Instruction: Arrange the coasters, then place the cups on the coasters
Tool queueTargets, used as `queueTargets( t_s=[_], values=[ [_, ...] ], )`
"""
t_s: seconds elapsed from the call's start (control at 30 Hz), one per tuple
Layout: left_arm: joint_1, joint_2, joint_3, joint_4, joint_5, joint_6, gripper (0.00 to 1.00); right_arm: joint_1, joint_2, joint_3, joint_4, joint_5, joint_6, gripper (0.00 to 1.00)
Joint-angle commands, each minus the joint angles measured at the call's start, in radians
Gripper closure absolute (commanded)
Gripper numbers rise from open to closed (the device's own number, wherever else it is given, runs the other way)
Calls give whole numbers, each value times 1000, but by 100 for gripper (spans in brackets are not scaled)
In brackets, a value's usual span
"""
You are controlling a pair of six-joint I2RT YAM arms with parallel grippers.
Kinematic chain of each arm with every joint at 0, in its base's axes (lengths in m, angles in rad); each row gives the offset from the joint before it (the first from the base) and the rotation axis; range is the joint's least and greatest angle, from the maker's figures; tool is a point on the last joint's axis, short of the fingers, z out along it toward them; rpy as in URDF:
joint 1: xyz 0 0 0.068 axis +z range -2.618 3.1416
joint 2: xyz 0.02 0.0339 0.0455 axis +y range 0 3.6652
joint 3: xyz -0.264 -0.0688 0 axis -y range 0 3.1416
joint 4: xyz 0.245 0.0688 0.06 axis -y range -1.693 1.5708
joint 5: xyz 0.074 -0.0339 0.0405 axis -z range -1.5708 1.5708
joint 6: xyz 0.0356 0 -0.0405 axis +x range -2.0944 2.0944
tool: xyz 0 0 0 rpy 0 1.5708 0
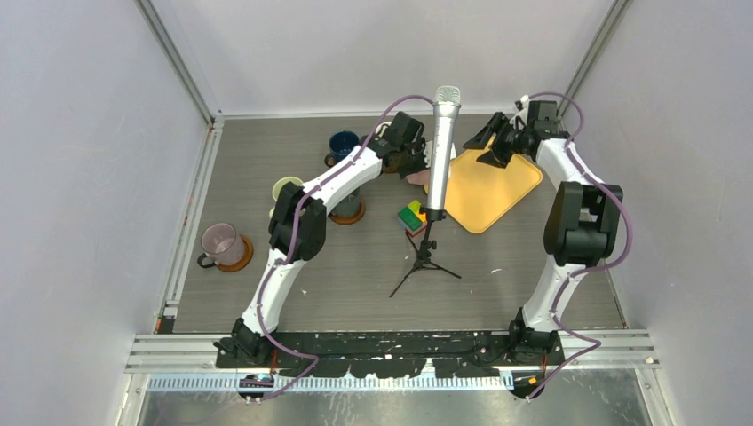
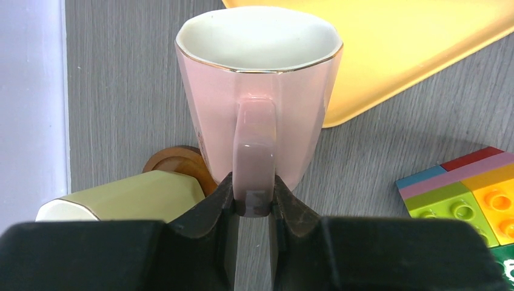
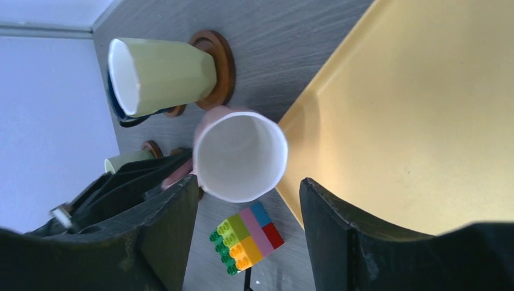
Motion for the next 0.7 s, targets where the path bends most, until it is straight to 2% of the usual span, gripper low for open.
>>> queueTargets(
  t_s=[0.0, 0.37, 0.67],
  values=[
    [-5, -70, 28, 112, 52, -23, 100, -1, 62, 12, 51, -98, 6, 35],
    [-8, -89, 21, 133, 77, -61, 100, 28, 169, 13, 98, -125, 70, 35],
    [-12, -111, -14, 159, 87, -81, 100, 66, 253, 34, 101, -127, 95, 43]
  ],
)
